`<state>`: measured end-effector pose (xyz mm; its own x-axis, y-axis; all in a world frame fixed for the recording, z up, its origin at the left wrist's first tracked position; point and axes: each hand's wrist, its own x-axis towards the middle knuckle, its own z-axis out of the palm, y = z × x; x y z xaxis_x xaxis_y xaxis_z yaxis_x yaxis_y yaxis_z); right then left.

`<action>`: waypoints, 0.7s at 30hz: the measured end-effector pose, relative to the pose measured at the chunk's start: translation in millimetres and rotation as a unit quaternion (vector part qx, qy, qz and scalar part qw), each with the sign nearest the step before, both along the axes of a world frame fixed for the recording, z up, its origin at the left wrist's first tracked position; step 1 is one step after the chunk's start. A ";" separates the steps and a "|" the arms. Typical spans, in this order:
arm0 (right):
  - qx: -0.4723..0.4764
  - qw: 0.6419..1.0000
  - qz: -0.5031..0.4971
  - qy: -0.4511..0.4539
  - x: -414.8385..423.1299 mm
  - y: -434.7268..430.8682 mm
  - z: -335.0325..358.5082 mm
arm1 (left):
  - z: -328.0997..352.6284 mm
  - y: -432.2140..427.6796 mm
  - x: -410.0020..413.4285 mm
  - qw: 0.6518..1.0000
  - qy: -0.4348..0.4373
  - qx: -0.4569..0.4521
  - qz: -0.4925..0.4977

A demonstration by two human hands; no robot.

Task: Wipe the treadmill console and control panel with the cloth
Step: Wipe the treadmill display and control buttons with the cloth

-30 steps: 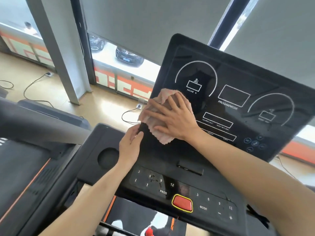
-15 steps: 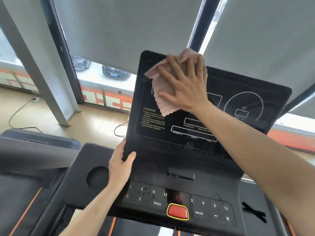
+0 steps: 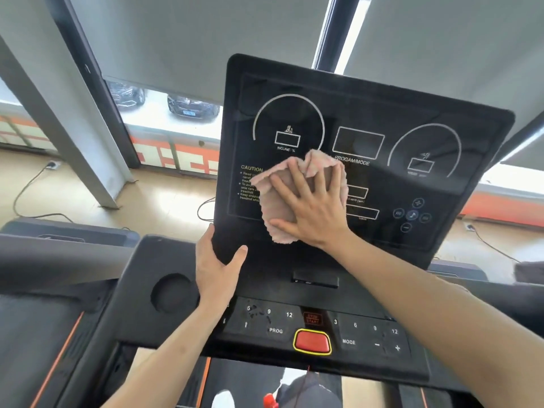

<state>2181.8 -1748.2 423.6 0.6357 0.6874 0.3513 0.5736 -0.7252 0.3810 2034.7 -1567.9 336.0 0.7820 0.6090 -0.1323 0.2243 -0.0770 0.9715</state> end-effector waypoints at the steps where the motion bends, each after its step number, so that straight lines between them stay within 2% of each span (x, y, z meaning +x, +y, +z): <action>1: -0.013 1.000 0.015 0.001 -7.0 -5.4 -13.2 | 0.2 -0.9 0.5 1.000 0.003 0.007 0.002; 4: -0.024 0.999 0.032 -0.005 -14.5 -14.7 -27.3 | 0.6 -1.3 1.7 1.000 0.005 0.029 0.006; 10: -0.044 0.998 0.047 -0.012 -2.3 -25.6 -4.7 | 6.2 -1.1 2.1 0.999 0.022 0.032 -0.001; 21: 0.109 0.983 -0.129 -0.069 61.4 -48.5 112.3 | 14.6 -26.5 16.0 0.991 0.079 0.109 0.015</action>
<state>2243.1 -1796.7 535.9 0.7148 0.4079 0.5681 0.3131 -0.9130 0.2617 2050.7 -1594.4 350.6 0.7435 0.6589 -0.1143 0.3772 -0.2721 0.8852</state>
